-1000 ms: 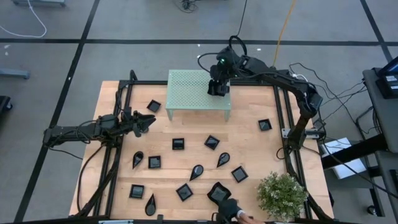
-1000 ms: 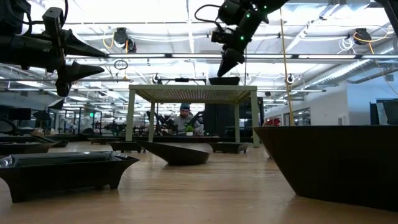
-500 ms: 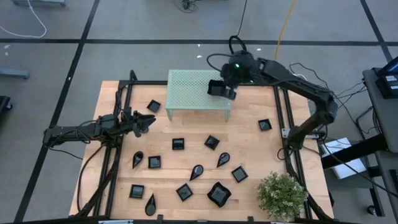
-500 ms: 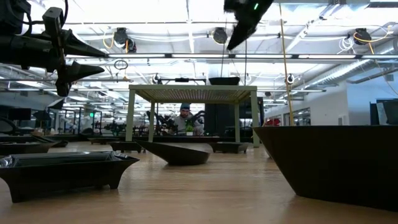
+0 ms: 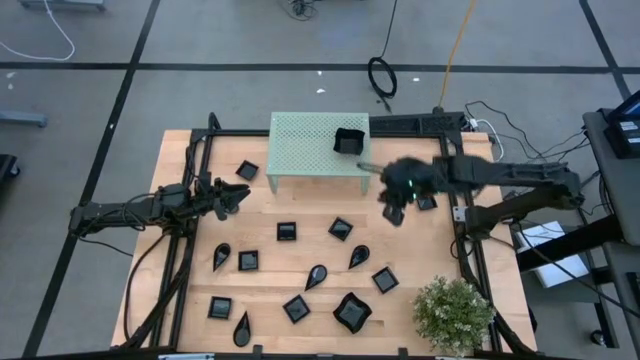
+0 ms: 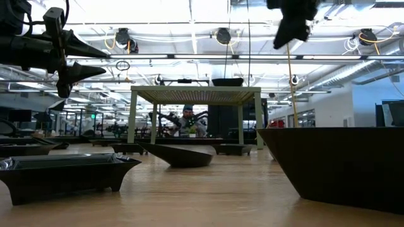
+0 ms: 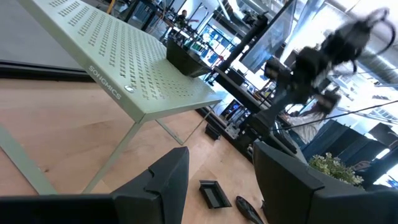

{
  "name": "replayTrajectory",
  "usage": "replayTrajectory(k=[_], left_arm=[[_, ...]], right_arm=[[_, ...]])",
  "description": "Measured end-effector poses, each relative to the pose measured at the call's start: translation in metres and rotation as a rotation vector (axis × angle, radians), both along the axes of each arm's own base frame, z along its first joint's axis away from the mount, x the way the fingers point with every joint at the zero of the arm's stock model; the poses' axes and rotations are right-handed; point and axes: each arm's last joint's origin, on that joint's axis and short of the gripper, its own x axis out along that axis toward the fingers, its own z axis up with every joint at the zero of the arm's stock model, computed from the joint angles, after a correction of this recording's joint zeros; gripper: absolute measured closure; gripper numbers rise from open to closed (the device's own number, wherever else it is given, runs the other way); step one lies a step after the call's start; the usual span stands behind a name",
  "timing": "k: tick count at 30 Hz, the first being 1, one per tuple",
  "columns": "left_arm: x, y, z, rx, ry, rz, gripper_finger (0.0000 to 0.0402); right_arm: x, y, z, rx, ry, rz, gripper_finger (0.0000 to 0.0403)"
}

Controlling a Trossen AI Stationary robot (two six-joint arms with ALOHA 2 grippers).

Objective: Pick & Place Mini shaped plates
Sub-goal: Stack the black distorted square plate on top of the other black distorted square plate on the shelf

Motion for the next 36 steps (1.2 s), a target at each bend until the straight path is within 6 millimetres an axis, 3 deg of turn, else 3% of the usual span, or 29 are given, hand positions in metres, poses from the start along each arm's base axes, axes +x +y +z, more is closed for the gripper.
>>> replayTrajectory(k=[5,12,17,27,36], left_arm=[[0.000,0.000,0.000,0.000,0.000,0.000,0.0220],[0.000,0.000,0.000,0.000,0.000,0.000,0.0220],[0.000,0.000,0.000,0.000,0.001,0.000,0.0220],[0.000,0.000,0.000,0.000,0.000,0.000,0.0220],[0.000,0.000,0.000,0.000,0.000,0.000,0.0220]], right_arm=[[0.003,0.022,-0.044,0.061,-0.047,0.022,0.0320],[-0.004,0.034,-0.090,0.120,-0.004,0.045,0.0268],[-0.003,0.047,-0.098,0.298,-0.031,0.148,0.0253],[0.002,0.063,-0.110,0.220,-0.097,0.325,0.0253],[0.027,0.076,-0.137,0.220,-0.079,0.358,0.0250]])
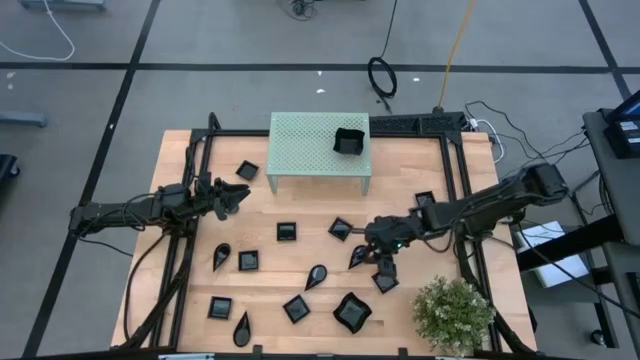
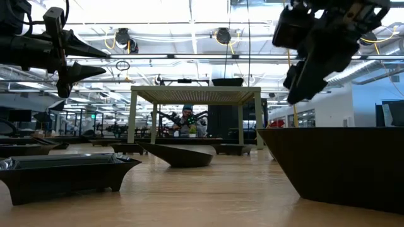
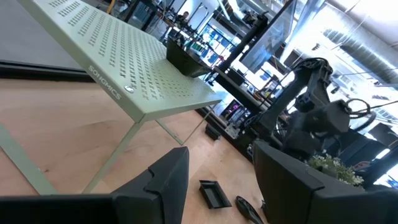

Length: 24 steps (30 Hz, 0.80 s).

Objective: Pick & Place Mini shaped plates
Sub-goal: Stack the black distorted square plate on top of the other black distorted square plate on the shelf

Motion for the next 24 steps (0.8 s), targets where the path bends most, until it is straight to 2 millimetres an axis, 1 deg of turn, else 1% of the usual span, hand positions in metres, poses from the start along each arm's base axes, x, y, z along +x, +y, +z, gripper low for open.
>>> replayTrajectory(k=[2,6,11,17,19,24], left_arm=[[0.000,0.000,0.000,0.000,0.001,0.000,0.0220],[0.000,0.000,0.000,0.000,0.001,0.000,0.0220],[0.000,0.000,0.000,0.000,0.000,0.000,0.0220],[0.000,0.000,0.000,0.000,0.000,0.000,0.0220],[0.000,0.000,0.000,0.000,0.001,0.000,0.0220],[0.000,0.000,0.000,0.000,0.000,0.000,0.0220]], right_arm=[[0.005,0.004,-0.003,0.006,0.023,-0.001,0.0250],[0.013,0.018,-0.004,0.027,0.040,0.015,0.0250],[0.025,0.045,-0.006,0.066,0.073,0.106,0.0250],[0.040,0.074,-0.010,0.080,0.108,0.156,0.0250],[0.048,0.080,-0.012,0.088,0.106,0.155,0.0250],[0.055,0.083,-0.022,0.105,0.161,0.109,0.0250]])
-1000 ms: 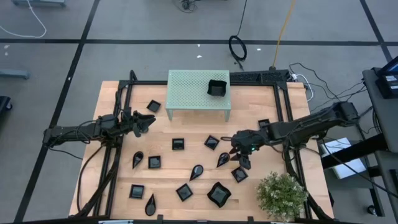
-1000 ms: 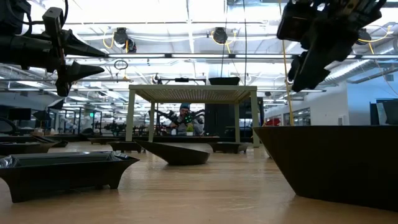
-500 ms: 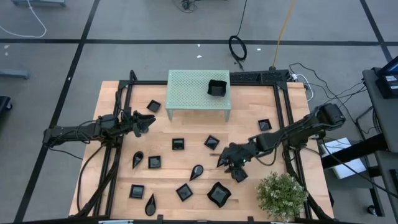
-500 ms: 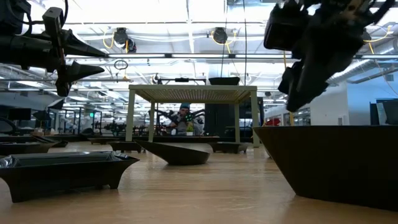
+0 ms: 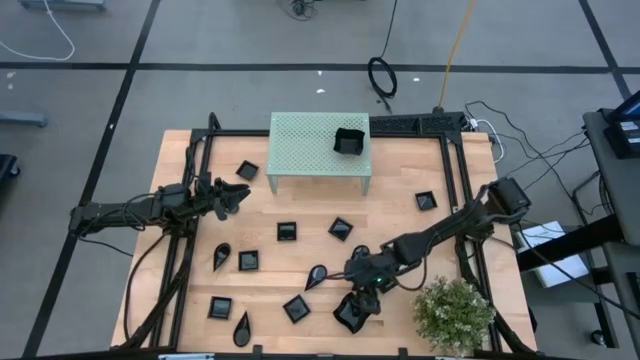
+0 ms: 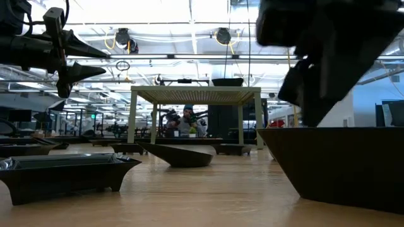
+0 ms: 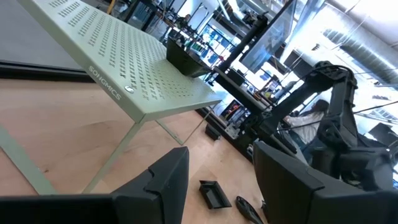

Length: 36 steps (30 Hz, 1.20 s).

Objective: Pick & Place Mini shaped plates
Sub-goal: Stack the black distorted square plate on top of the other black distorted square plate on the shelf

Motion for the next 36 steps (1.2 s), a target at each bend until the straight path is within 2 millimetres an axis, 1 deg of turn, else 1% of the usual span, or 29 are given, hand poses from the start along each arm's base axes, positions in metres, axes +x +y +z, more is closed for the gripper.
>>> replayTrajectory(k=[7,13,18,22,29,30,36], left_arm=[[0.000,0.000,0.000,0.000,0.000,0.000,0.0220],[0.000,0.000,0.000,0.000,0.000,0.000,0.0220],[0.000,0.000,0.000,0.000,0.000,0.000,0.0220],[0.000,0.000,0.000,0.000,0.000,0.000,0.0220],[0.000,0.000,0.000,0.000,0.000,0.000,0.0220],[0.000,0.000,0.000,0.000,0.000,0.000,0.0220],[0.000,0.000,0.000,0.000,-0.001,0.000,0.0220]], right_arm=[[-0.003,-0.001,-0.013,-0.031,0.083,-0.007,0.0250],[-0.002,-0.001,-0.018,-0.031,0.097,-0.008,0.0250],[-0.002,0.000,-0.018,-0.019,0.098,0.009,0.0253],[-0.002,0.000,-0.018,-0.019,0.096,0.015,0.0283],[-0.002,0.000,-0.018,-0.017,0.096,0.019,0.0388],[-0.002,0.000,-0.018,-0.007,0.100,0.029,0.0395],[0.000,0.000,-0.015,0.068,0.095,0.069,0.0401]])
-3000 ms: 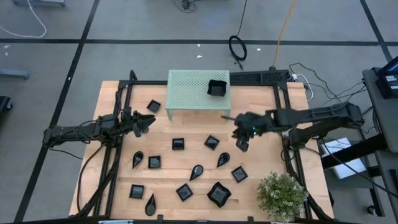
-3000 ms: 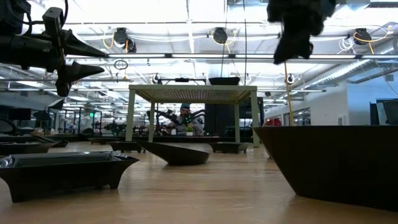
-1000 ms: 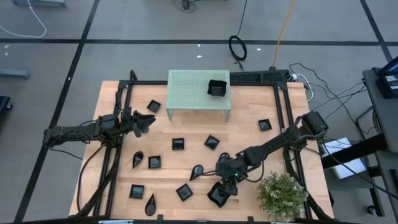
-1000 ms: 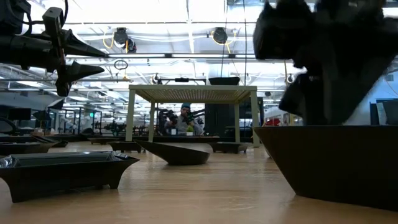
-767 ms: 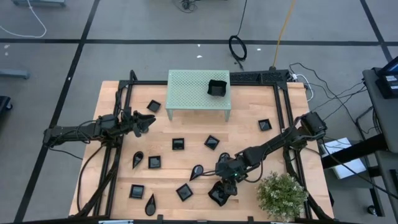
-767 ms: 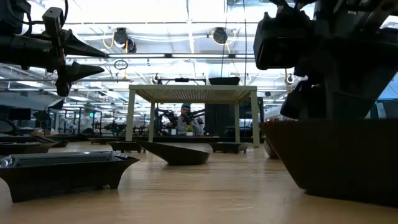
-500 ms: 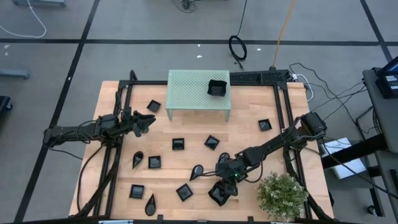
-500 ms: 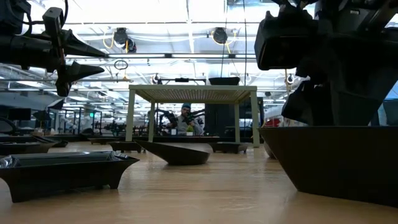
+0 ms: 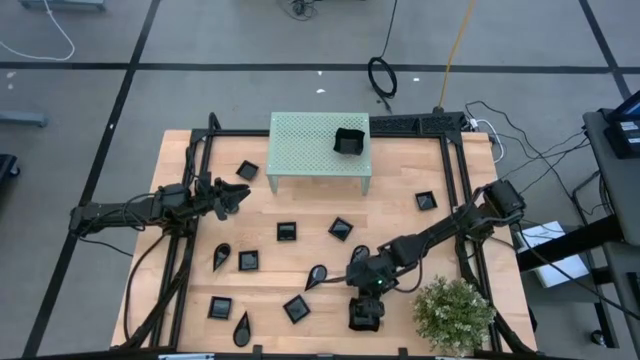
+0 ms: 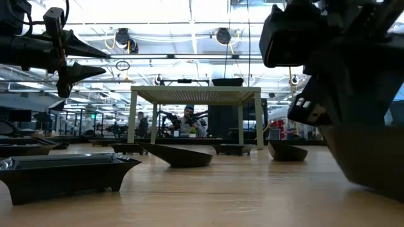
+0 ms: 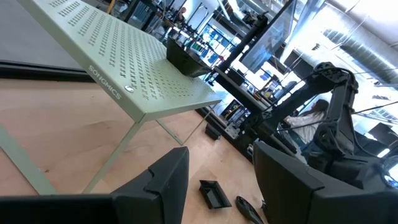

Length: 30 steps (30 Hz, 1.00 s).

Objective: Pick & Place Mini shaped plates
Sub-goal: Stack the black distorted square plate on top of the other black distorted square plate on the shelf

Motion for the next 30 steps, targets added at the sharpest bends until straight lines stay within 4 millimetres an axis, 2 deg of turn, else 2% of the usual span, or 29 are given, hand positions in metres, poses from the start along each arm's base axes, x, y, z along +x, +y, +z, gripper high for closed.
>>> replayTrajectory(k=[4,11,15,19,25,30], left_arm=[[0.000,0.000,0.000,0.000,0.000,0.000,0.0220],[0.000,0.000,0.000,0.000,0.001,0.000,0.0220],[0.000,0.000,0.000,0.000,0.001,0.000,0.0220],[0.000,0.000,0.000,0.000,0.000,0.000,0.0220],[0.000,0.000,0.000,0.000,0.000,0.000,0.0220],[0.000,0.000,0.000,0.000,0.000,0.000,0.0220]], right_arm=[[0.001,-0.009,0.013,0.040,-0.027,-0.015,0.0402],[0.000,-0.043,0.061,0.031,-0.198,-0.107,0.0402],[-0.004,-0.074,0.091,-0.006,-0.319,-0.195,0.0403],[-0.013,-0.114,0.120,-0.039,-0.444,-0.294,0.0403],[-0.032,-0.172,0.150,-0.106,-0.578,-0.457,0.0403],[-0.042,-0.209,0.180,-0.182,-0.662,-0.434,0.0403]])
